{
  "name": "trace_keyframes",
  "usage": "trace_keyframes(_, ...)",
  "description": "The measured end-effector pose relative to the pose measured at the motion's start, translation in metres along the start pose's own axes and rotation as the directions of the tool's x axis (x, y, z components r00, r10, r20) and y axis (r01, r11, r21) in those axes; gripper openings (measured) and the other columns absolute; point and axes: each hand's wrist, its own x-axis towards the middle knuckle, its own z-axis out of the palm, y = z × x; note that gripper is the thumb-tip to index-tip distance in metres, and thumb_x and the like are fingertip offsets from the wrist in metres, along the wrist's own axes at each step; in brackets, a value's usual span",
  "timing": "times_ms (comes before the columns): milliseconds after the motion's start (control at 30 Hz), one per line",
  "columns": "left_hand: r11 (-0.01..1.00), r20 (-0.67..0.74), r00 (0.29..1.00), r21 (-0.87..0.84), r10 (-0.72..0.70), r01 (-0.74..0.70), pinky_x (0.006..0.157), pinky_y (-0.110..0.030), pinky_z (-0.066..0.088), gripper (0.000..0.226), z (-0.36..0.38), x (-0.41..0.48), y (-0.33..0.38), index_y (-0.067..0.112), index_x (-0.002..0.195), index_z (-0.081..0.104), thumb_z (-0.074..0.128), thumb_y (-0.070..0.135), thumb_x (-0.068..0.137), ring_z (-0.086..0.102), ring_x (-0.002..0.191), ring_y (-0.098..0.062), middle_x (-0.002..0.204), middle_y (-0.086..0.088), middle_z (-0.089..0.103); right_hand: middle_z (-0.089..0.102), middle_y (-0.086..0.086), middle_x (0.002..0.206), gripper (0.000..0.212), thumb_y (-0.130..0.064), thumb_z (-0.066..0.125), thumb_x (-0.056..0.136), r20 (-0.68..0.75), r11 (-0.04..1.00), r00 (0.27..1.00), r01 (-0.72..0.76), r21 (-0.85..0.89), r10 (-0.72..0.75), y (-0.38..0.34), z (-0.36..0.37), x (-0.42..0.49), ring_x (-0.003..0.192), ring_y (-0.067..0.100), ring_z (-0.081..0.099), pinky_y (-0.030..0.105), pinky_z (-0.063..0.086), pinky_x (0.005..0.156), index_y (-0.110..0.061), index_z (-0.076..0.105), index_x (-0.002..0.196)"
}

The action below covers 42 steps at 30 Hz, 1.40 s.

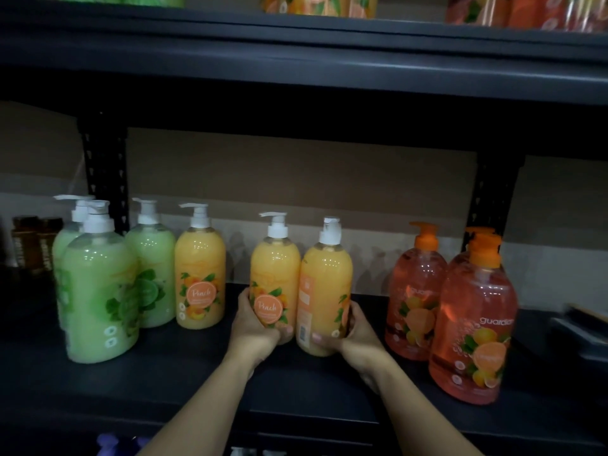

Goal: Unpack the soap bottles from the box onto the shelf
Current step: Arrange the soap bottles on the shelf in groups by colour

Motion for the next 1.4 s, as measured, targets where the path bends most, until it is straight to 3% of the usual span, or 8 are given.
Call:
trace_keyframes(133, 1.0, 0.001, 1.0, -0.011, 0.008, -0.008, 0.092, -0.034, 0.049, 0.106, 0.001, 0.0, 0.001, 0.032, 0.146, 0.027, 0.088, 0.007, 0.062, 0.057, 0.112, -0.02, 0.123, 0.002, 0.058, 0.046, -0.004, 0.13, 0.115, -0.054, 0.096, 0.031, -0.173, 0.971, 0.984, -0.015, -0.24, -0.028, -0.003, 0.016, 0.002, 0.12, 0.011, 0.048, 0.039, 0.049, 0.102, -0.039, 0.036, 0.128)
trace_keyframes(233, 1.0, -0.003, 1.0, -0.019, 0.013, -0.013, 0.091, -0.034, 0.05, 0.109, 0.0, 0.001, -0.001, 0.031, 0.145, 0.028, 0.09, 0.009, 0.059, 0.058, 0.112, -0.019, 0.122, 0.003, 0.059, 0.026, -0.004, 0.126, 0.116, -0.049, 0.093, 0.046, -0.157, 0.944, 0.987, -0.038, -0.327, -0.015, -0.01, 0.019, -0.002, 0.127, 0.015, 0.028, 0.039, 0.038, 0.111, -0.035, 0.026, 0.139)
trace_keyframes(367, 0.999, -0.018, 0.999, -0.017, 0.03, -0.03, 0.087, -0.031, 0.049, 0.111, 0.002, 0.001, -0.001, 0.029, 0.143, 0.03, 0.095, 0.012, 0.055, 0.058, 0.111, -0.018, 0.12, 0.004, 0.059, 0.054, -0.009, 0.129, 0.093, -0.027, 0.091, 0.066, -0.012, 0.995, 1.0, 0.012, -0.102, -0.014, -0.007, 0.004, -0.008, 0.116, 0.008, 0.056, 0.027, 0.048, 0.098, -0.029, 0.037, 0.142)
trace_keyframes(467, 0.999, -0.043, 0.999, -0.022, 0.025, -0.026, 0.088, -0.034, 0.052, 0.108, 0.002, 0.001, -0.002, 0.029, 0.141, 0.033, 0.094, 0.008, 0.055, 0.059, 0.108, -0.017, 0.118, 0.004, 0.06, 0.068, -0.012, 0.115, 0.087, -0.026, 0.093, 0.062, -0.061, 0.998, 0.998, 0.02, -0.062, -0.024, -0.003, 0.004, -0.004, 0.106, 0.004, 0.065, 0.026, 0.053, 0.093, -0.029, 0.047, 0.135)
trace_keyframes(633, 0.999, -0.084, 0.996, -0.013, 0.033, -0.034, 0.087, -0.033, 0.051, 0.103, 0.004, 0.003, -0.002, 0.028, 0.138, 0.037, 0.093, 0.006, 0.055, 0.059, 0.107, -0.018, 0.117, 0.003, 0.06, 0.066, -0.016, 0.112, 0.075, -0.032, 0.091, 0.064, -0.132, 0.989, 0.99, 0.029, -0.145, -0.048, -0.006, 0.012, -0.005, 0.101, -0.001, 0.062, 0.012, 0.049, 0.078, -0.033, 0.049, 0.126)
trace_keyframes(933, 0.998, -0.137, 0.989, 0.038, 0.054, -0.049, 0.098, -0.044, 0.05, 0.108, 0.004, 0.004, -0.002, 0.026, 0.138, 0.037, 0.096, 0.012, 0.049, 0.058, 0.113, -0.021, 0.122, 0.0, 0.058, 0.062, -0.012, 0.12, 0.083, -0.042, 0.09, 0.062, -0.164, 0.966, 0.985, 0.009, -0.258, -0.053, -0.008, 0.016, -0.003, 0.105, 0.007, 0.06, 0.022, 0.048, 0.087, -0.03, 0.046, 0.131)
trace_keyframes(1167, 0.995, -0.139, 0.986, 0.058, 0.091, -0.084, 0.083, -0.029, 0.046, 0.102, 0.002, 0.0, 0.001, 0.022, 0.136, 0.039, 0.096, 0.012, 0.052, 0.056, 0.103, -0.016, 0.115, 0.002, 0.057, 0.06, -0.011, 0.122, 0.083, -0.045, 0.088, 0.065, -0.17, 0.965, 0.985, -0.005, -0.261, -0.041, -0.009, 0.018, -0.003, 0.104, 0.007, 0.058, 0.021, 0.045, 0.085, -0.029, 0.044, 0.133)
trace_keyframes(1400, 0.994, -0.126, 0.989, 0.078, 0.083, -0.073, 0.085, -0.03, 0.046, 0.102, 0.001, -0.001, 0.003, 0.024, 0.135, 0.038, 0.096, 0.013, 0.051, 0.056, 0.105, -0.017, 0.113, 0.004, 0.056, 0.06, -0.012, 0.122, 0.083, -0.045, 0.086, 0.068, -0.151, 0.964, 0.988, -0.018, -0.265, -0.023, -0.011, 0.018, -0.004, 0.102, 0.006, 0.056, 0.021, 0.044, 0.086, -0.03, 0.041, 0.136)
